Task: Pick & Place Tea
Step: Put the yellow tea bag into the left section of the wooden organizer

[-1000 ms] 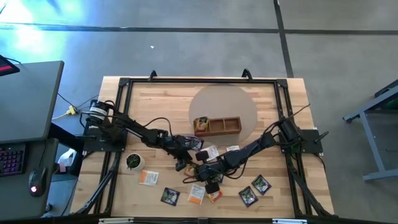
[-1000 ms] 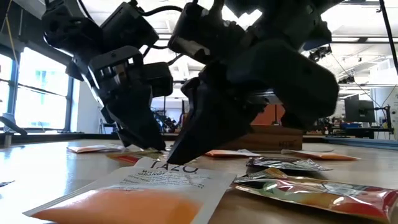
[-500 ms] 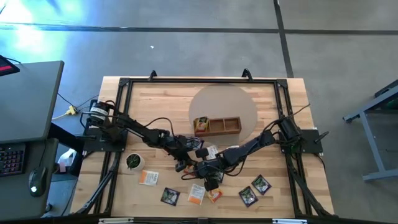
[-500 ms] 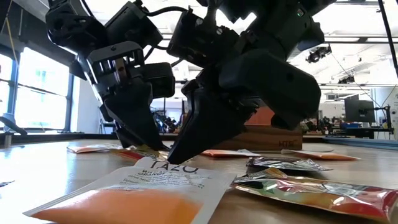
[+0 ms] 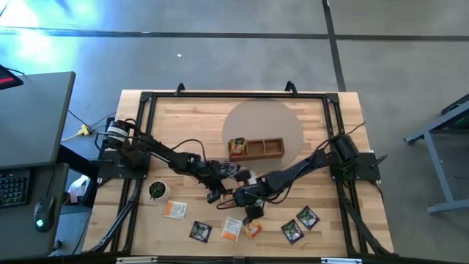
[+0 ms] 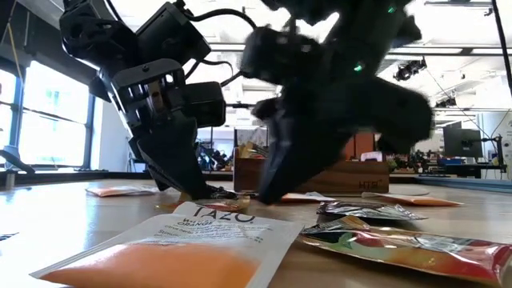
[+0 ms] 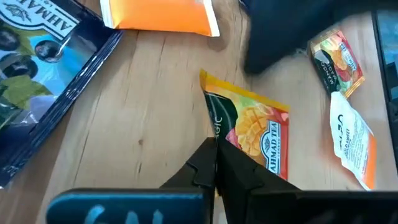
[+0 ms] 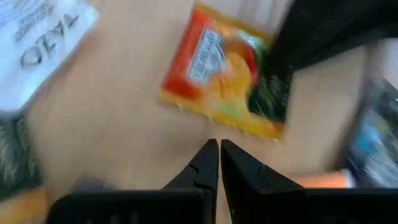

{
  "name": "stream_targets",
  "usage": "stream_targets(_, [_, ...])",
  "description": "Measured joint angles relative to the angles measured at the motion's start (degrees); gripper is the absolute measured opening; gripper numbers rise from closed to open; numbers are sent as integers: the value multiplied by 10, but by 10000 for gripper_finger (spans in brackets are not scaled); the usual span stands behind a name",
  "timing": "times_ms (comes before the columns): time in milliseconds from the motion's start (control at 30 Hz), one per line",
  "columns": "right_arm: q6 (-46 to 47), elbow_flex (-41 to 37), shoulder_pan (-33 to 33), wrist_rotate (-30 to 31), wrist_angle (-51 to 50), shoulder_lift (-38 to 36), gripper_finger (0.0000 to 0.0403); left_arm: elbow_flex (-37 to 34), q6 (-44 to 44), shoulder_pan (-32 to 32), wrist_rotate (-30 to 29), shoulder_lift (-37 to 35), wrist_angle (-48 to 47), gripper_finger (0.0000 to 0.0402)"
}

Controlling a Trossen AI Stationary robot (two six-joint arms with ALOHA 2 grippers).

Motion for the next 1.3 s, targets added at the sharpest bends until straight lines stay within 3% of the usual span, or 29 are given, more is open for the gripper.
stream_targets(133, [19,2,1,18,-93,-68,15,25,29,1,-7,-14,-7,2])
stream_targets(233, [67,3,1,30,-176,-120,10,60,79,11,-48,-34,-44,1])
stream_targets(467, [140,4,11,33,-254,-197,3,164,235,54,-262,-69,-177,1])
stream_targets(567, [141,4,21,32,-248,-201,8,205,270,75,-311,-70,-219,0])
stream_targets(933, [139,4,69,34,-247,-177,5,215,265,130,-347,-65,-306,0])
stream_targets(1300, [131,4,108,56,-212,-175,11,206,265,135,-267,-24,-298,0])
